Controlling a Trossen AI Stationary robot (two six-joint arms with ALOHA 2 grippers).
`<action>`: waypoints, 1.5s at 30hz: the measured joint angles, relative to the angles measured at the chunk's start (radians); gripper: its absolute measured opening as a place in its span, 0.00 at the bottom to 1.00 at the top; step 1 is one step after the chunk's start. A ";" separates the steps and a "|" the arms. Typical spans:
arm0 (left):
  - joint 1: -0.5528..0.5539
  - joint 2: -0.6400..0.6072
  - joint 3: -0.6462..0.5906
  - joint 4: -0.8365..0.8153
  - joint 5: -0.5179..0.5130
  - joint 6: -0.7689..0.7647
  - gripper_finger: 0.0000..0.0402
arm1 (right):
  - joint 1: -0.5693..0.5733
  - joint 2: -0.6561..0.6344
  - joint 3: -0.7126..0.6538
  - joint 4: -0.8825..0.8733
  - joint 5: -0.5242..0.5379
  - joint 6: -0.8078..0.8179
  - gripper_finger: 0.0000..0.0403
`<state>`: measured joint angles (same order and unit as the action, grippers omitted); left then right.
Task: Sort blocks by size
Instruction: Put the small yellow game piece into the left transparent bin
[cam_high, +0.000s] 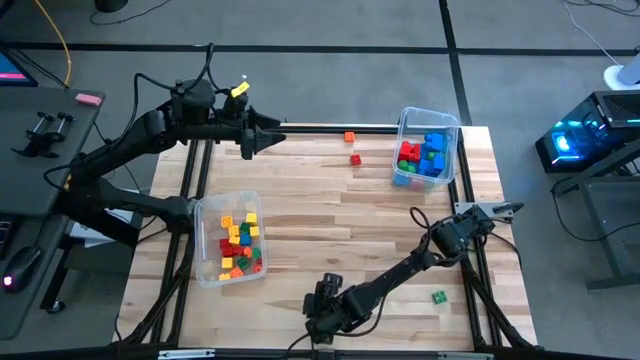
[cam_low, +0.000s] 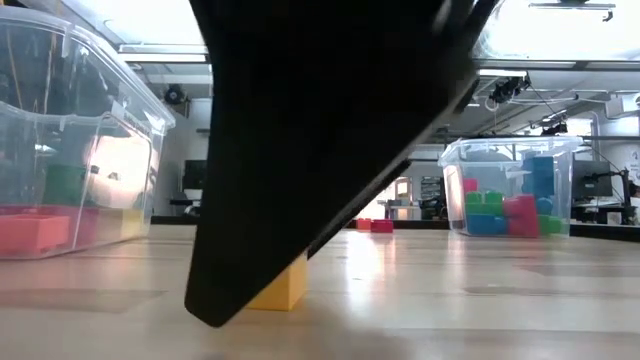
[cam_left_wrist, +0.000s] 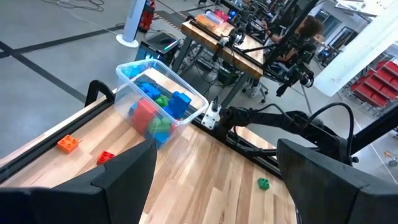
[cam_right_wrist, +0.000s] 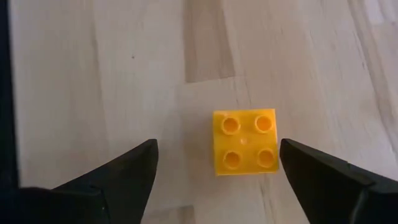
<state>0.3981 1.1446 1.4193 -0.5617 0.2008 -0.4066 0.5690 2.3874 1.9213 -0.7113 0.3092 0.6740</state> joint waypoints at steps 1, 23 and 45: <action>0.000 0.000 0.000 0.000 0.000 0.001 0.79 | -0.004 0.003 0.000 -0.001 0.001 0.000 0.80; 0.000 -0.159 0.001 0.227 0.176 0.009 0.79 | -0.159 -0.161 0.002 -0.019 0.210 -0.213 0.34; 0.000 -0.178 0.001 0.192 0.109 -0.090 0.79 | -0.395 -0.120 0.002 0.799 -0.087 -0.289 0.71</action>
<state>0.3985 0.9664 1.4200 -0.3693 0.3099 -0.4966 0.1741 2.2671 1.9228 0.0875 0.2225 0.3854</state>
